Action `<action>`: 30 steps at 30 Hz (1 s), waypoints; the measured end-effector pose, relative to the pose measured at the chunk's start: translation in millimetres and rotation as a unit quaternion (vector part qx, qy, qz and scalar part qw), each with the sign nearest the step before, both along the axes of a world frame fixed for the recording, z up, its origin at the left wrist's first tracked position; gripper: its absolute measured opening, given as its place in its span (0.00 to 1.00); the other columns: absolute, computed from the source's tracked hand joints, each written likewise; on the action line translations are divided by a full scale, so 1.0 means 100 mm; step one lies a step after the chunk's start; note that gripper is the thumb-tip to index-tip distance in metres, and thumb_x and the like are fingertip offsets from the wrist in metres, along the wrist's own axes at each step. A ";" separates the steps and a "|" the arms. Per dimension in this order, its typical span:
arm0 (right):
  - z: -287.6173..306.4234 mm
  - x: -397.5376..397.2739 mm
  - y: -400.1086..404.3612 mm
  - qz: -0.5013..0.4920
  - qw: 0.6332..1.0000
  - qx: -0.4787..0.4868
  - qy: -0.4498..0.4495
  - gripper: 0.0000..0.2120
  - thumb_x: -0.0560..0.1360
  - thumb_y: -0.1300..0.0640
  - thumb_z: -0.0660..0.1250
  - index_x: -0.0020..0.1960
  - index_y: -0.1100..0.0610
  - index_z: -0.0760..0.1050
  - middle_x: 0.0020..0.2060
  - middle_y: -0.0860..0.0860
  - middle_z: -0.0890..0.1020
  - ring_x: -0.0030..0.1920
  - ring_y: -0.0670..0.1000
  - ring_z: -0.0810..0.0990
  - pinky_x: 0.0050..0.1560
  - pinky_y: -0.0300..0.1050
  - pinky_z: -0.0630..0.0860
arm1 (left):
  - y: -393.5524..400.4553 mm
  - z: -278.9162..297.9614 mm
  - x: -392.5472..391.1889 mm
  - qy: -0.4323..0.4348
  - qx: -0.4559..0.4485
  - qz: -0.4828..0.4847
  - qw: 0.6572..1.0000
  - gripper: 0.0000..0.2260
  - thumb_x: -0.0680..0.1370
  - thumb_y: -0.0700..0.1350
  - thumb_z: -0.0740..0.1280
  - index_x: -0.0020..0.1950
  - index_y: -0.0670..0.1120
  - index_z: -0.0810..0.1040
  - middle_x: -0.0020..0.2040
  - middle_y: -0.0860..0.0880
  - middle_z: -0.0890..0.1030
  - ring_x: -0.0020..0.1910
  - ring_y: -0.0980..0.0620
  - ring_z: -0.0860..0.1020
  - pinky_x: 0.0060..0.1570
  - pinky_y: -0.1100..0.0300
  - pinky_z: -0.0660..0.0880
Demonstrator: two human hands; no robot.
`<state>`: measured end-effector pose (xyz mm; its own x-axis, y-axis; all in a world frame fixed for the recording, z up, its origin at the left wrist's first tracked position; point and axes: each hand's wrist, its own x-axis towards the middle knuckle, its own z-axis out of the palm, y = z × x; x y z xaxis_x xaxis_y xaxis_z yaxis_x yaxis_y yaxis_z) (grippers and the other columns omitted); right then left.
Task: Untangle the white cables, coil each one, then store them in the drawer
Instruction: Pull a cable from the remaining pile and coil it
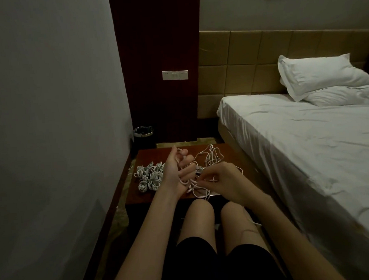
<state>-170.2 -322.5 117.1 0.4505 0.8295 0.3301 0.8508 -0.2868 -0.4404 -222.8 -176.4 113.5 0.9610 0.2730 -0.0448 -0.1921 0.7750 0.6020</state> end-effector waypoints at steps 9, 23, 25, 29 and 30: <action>0.47 -0.14 -0.15 0.106 0.988 -0.023 0.109 0.08 0.78 0.58 0.66 0.54 0.55 0.81 0.40 0.37 0.82 0.42 0.37 0.80 0.43 0.32 0.76 | -0.11 0.12 0.03 0.058 0.186 -0.034 0.980 0.20 0.81 0.60 0.53 0.38 0.47 0.67 0.25 0.54 0.65 0.20 0.58 0.61 0.24 0.66 0.52; 0.56 0.12 0.00 -0.034 0.988 -0.135 0.067 0.16 0.72 0.49 0.73 0.41 0.63 0.80 0.35 0.59 0.82 0.32 0.52 0.77 0.34 0.46 0.72 | -0.22 0.11 -0.14 0.066 0.327 -0.224 0.916 0.19 0.76 0.63 0.63 0.34 0.50 0.77 0.25 0.53 0.71 0.18 0.60 0.64 0.18 0.70 0.59; 0.59 0.14 -0.07 -0.005 0.987 -0.105 0.118 0.11 0.72 0.54 0.73 0.43 0.63 0.81 0.35 0.59 0.80 0.32 0.50 0.74 0.33 0.41 0.69 | -0.19 0.07 -0.12 0.036 0.300 -0.269 0.915 0.16 0.74 0.62 0.67 0.35 0.50 0.74 0.23 0.54 0.64 0.16 0.62 0.58 0.16 0.70 0.53; 0.67 0.19 -0.25 0.035 0.987 0.011 0.159 0.05 0.75 0.60 0.68 0.43 0.52 0.79 0.40 0.52 0.82 0.40 0.46 0.82 0.43 0.38 0.78 | -0.13 0.00 -0.11 -0.009 0.262 -0.335 0.905 0.15 0.76 0.60 0.64 0.40 0.49 0.70 0.23 0.56 0.63 0.17 0.63 0.58 0.15 0.71 0.55; 0.64 0.18 -0.24 0.033 0.986 0.049 0.159 0.06 0.74 0.61 0.68 0.42 0.51 0.79 0.40 0.51 0.83 0.42 0.46 0.83 0.45 0.39 0.80 | -0.15 0.00 -0.11 -0.015 0.269 -0.338 0.902 0.15 0.77 0.59 0.63 0.40 0.49 0.69 0.24 0.56 0.63 0.17 0.62 0.58 0.16 0.71 0.54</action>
<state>-152.2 -346.1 181.5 0.4905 0.8315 0.2608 0.6805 -0.1785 -0.7107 -233.6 -191.0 113.9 0.9143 -0.4017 -0.0516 0.1924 0.3185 0.9282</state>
